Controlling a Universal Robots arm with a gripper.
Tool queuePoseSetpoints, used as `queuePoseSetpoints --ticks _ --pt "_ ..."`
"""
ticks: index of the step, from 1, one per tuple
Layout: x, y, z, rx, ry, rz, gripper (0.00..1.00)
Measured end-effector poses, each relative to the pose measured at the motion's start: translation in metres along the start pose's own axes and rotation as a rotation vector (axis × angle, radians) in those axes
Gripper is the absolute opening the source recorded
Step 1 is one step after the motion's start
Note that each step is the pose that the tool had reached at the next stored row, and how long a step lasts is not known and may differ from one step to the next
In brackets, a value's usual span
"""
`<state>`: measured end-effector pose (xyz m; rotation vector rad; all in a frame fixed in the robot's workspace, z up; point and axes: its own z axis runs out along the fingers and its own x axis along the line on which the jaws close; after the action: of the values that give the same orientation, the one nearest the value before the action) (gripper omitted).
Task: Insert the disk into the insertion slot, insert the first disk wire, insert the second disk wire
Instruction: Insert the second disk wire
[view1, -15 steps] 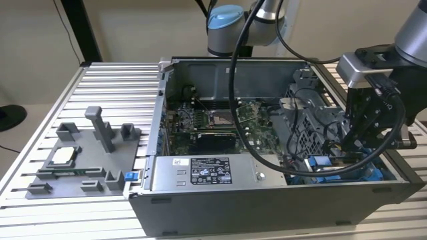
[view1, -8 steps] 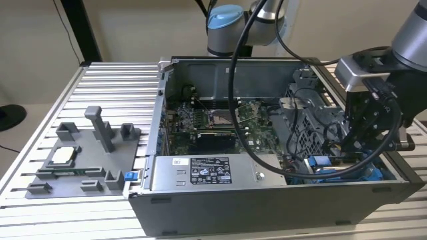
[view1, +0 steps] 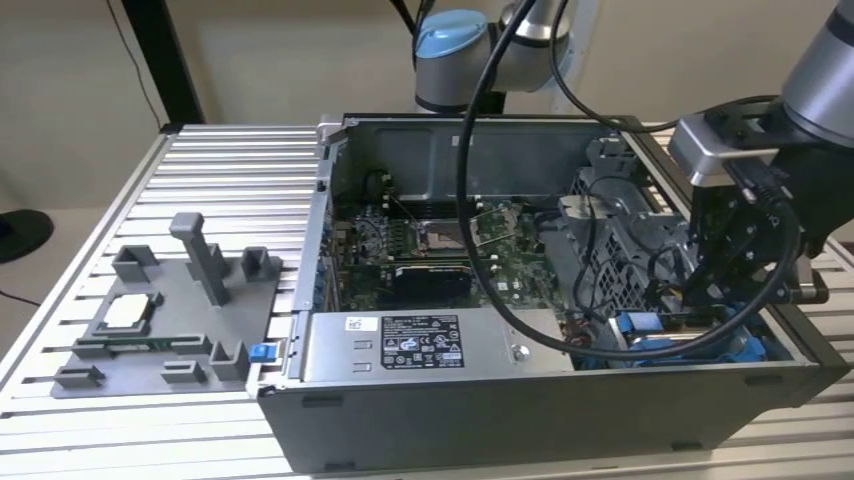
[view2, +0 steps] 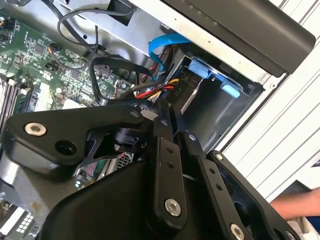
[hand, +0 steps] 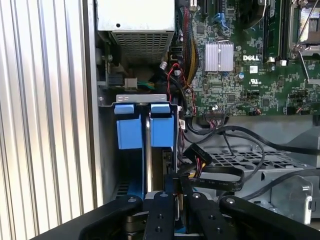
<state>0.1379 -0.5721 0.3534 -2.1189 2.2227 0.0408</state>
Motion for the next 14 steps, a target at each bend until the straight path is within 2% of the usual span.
queuePoseSetpoints --ticks 14 --pt "0.0014 0.0002 0.0056 0.0001 0.0000 0.000 0.00"
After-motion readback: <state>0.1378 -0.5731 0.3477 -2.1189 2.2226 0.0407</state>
